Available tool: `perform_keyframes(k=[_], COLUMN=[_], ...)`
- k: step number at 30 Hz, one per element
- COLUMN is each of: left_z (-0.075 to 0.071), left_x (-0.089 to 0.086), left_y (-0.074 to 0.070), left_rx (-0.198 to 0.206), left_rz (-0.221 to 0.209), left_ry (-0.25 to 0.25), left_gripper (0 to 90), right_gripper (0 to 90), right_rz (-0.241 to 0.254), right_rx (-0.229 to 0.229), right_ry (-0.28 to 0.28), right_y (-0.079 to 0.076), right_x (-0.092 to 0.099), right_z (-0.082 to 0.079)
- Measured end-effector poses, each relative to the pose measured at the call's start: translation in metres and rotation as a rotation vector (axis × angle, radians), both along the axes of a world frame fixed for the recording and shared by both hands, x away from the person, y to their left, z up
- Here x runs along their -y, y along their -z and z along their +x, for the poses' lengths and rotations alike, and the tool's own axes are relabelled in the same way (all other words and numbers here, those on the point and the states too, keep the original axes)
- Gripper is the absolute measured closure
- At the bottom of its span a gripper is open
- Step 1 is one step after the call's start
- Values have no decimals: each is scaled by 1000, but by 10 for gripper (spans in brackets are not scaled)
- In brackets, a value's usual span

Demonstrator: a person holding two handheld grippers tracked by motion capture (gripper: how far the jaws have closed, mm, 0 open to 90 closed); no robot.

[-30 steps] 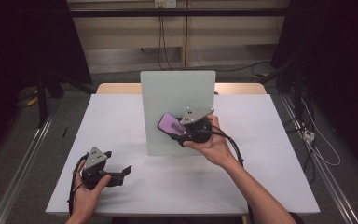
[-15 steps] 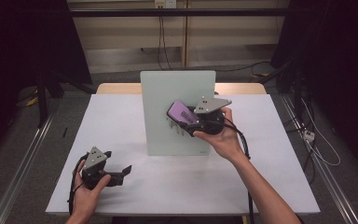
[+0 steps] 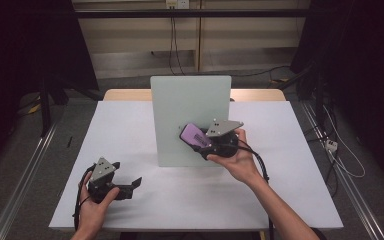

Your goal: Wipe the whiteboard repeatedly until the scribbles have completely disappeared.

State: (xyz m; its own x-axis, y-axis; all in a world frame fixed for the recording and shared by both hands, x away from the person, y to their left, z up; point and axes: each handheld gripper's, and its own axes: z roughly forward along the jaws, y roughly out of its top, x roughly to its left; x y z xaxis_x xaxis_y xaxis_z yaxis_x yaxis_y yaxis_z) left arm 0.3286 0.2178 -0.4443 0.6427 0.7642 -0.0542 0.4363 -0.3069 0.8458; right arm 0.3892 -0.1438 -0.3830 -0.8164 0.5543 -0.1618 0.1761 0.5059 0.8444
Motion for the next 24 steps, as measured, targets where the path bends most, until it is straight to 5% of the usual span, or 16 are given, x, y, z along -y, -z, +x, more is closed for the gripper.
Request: perform_keyframes(k=[13, 24], left_z=[0, 0], left_x=[0, -1], left_y=[0, 0], left_rx=[0, -1], left_rz=[-1, 0], left_ry=[0, 0], left_gripper=[50, 50], right_gripper=[421, 421], right_rz=[-66, -12], right_rx=[-88, -16], right_ry=[-53, -4], right_y=[31, -1], right_x=[-15, -6], right_z=[-7, 1])
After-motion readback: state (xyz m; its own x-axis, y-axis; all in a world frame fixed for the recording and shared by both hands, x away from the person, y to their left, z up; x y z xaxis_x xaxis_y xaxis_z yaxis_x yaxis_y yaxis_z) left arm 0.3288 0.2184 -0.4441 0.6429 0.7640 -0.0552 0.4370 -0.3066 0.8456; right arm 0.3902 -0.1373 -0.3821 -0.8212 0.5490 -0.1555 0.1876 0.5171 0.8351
